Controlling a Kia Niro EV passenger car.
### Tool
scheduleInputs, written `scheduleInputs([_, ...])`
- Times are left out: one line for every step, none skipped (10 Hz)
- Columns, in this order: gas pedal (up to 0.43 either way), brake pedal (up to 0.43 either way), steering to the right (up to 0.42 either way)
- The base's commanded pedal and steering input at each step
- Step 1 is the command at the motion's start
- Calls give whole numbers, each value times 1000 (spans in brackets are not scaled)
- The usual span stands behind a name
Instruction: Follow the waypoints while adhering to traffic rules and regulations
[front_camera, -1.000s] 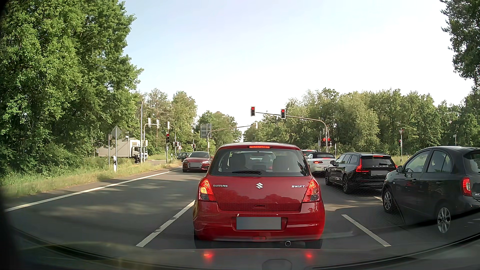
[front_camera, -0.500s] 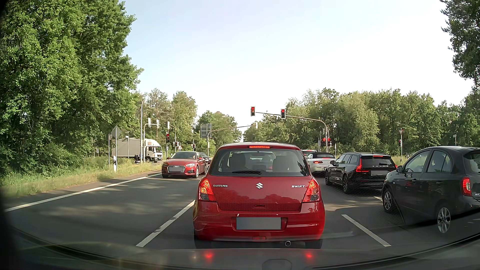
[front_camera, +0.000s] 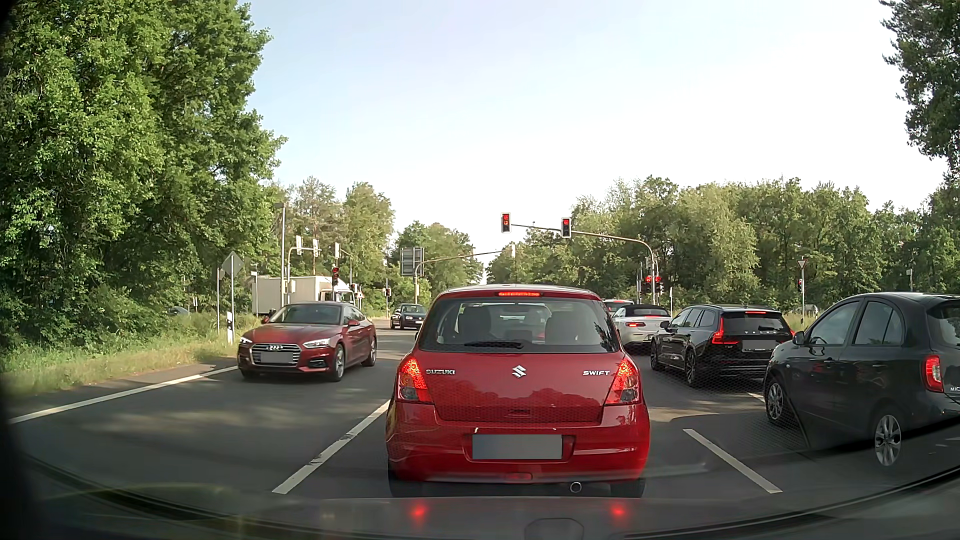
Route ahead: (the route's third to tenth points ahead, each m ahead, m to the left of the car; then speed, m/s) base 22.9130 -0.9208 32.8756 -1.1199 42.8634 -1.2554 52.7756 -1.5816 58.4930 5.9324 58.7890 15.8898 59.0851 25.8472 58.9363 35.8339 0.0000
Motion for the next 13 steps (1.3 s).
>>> scheduleInputs([0, 268, 0])
scheduleInputs([0, 268, 0])
scheduleInputs([0, 268, 0])
scheduleInputs([0, 268, 0])
scheduleInputs([0, 268, 0])
scheduleInputs([0, 268, 0])
scheduleInputs([0, 268, 0])
scheduleInputs([0, 268, 0])
scheduleInputs([0, 268, 0])
scheduleInputs([0, 268, 0])
scheduleInputs([0, 268, 0])
scheduleInputs([0, 268, 0])
scheduleInputs([0, 268, 0])
